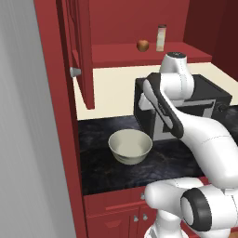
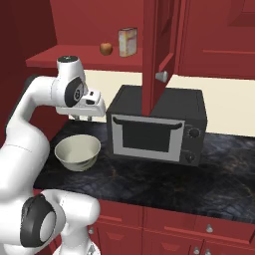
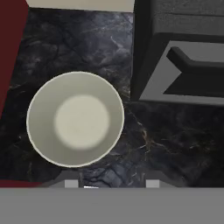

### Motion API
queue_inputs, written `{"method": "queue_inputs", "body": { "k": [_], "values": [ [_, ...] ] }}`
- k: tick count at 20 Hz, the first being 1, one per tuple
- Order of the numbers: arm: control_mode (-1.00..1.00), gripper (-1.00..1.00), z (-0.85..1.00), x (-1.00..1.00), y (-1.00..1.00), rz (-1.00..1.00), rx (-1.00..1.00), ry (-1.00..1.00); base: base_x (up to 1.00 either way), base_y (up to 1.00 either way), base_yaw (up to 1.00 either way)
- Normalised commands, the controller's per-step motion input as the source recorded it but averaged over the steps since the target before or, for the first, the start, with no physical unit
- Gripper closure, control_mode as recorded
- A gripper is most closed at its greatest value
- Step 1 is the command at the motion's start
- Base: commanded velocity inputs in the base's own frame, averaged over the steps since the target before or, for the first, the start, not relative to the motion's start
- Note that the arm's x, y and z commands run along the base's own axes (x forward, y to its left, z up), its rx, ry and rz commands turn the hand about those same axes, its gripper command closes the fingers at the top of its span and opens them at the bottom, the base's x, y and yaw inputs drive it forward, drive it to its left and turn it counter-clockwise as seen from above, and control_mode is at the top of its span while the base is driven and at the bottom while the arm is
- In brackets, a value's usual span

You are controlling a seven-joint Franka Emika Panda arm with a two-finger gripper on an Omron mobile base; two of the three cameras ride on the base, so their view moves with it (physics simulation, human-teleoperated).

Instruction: Pick the apple from the cabinet and place it in the bowl. Then pick the bowl and place it in the sink. Then turn on the sink facuet.

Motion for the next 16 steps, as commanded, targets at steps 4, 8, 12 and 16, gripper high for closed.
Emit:
{"method": "queue_inputs", "body": {
  "k": [4, 8, 12, 16],
  "values": [
    [-1.00, -1.00, 0.13, -0.03, 0.00, 0.02, -0.09, 0.00, 0.00, 0.00, 0.00],
    [-1.00, -1.00, 0.71, -0.06, 0.00, 0.17, -0.25, -0.09, 0.00, 0.00, 0.00],
    [-1.00, -1.00, 0.96, -0.07, 0.00, 0.21, -0.32, -0.24, 0.00, 0.00, 0.00],
    [-1.00, -1.00, 1.00, 0.00, 0.00, 0.10, -0.26, -0.16, 0.00, 0.00, 0.00]
  ]
}}
